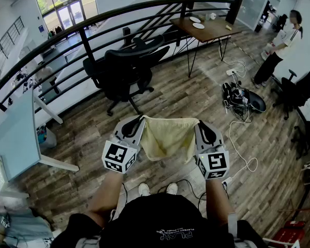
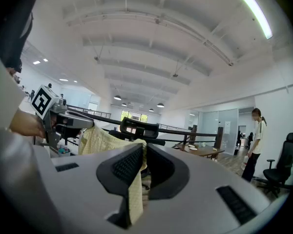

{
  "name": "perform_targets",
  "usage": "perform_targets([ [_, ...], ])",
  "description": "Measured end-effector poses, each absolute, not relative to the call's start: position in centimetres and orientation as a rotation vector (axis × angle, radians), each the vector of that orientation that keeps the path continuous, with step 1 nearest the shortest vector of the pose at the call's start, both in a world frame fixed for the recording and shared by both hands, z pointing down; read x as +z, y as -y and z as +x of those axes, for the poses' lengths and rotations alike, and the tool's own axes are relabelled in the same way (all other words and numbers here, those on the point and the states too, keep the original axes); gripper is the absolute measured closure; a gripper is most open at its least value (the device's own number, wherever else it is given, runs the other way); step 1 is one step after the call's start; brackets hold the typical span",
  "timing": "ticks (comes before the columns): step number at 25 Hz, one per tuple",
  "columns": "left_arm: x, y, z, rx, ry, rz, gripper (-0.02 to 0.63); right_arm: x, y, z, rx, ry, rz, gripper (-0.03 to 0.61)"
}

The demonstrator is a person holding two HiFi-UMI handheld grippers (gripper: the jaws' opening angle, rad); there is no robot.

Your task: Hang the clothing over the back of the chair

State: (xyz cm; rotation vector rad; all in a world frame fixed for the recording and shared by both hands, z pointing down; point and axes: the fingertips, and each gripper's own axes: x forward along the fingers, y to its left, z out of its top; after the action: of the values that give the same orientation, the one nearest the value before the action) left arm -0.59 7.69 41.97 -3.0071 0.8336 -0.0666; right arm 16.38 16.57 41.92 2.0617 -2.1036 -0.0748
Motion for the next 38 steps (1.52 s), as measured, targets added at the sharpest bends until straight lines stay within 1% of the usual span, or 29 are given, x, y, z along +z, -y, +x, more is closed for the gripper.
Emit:
perform_targets([
  [20,41.5,-5.8,-4.6,-0.031,-0.833,-2.989,0.580,42.3,-14.5,13.0,-0.115,2.125,2.122,0.540],
  [29,40.8,-4.3,-8.4,-0.013,-0.817,-2.982,0.580,41.5,-12.8,9.1,-0.141,2.123,2.114,0.540],
  [38,40.8,-1.3,-7.0,-0.014,-0.852,-2.968,0.580,40.6,-8.5,10.6,-0.218,2.126,2.046,0.540],
])
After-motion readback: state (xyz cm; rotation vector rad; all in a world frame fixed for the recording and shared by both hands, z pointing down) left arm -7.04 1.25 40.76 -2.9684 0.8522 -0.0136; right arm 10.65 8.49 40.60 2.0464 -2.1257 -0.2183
